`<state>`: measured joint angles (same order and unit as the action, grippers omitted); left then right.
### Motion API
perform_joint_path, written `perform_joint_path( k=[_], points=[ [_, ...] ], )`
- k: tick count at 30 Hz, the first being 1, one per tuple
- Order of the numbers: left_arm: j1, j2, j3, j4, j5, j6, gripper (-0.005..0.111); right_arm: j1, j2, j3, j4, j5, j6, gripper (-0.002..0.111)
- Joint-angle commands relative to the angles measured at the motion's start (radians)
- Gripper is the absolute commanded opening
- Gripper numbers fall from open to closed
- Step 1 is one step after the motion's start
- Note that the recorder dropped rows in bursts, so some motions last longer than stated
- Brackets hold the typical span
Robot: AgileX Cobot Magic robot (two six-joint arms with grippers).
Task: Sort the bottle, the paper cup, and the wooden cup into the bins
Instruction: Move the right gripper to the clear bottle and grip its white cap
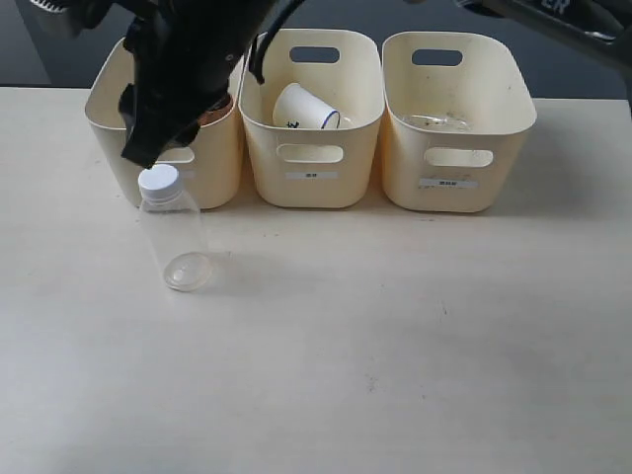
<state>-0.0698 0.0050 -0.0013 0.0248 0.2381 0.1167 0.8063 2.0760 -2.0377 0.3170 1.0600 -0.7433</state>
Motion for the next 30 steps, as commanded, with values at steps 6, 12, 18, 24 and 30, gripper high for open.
perform_joint_path(
  k=[6, 12, 18, 24, 30],
  points=[
    [-0.004, -0.005, 0.001, -0.003, 0.002, -0.002, 0.0, 0.013, 0.093, 0.001, -0.004, -0.059, 0.02, 0.073],
    [-0.004, -0.005, 0.001, -0.003, 0.002, -0.002, 0.0, 0.013, 0.14, 0.001, -0.045, -0.077, 0.021, 0.073],
    [-0.004, -0.005, 0.001, -0.003, 0.002, -0.002, 0.0, 0.011, 0.161, 0.001, -0.064, -0.1, 0.021, 0.073],
    [-0.004, -0.005, 0.001, -0.003, 0.002, -0.002, 0.0, 0.011, 0.17, 0.001, -0.062, -0.098, 0.021, 0.05],
    [-0.004, -0.005, 0.001, -0.003, 0.002, -0.002, 0.0, 0.011, 0.17, 0.001, -0.039, -0.099, -0.006, 0.001]
  ],
)
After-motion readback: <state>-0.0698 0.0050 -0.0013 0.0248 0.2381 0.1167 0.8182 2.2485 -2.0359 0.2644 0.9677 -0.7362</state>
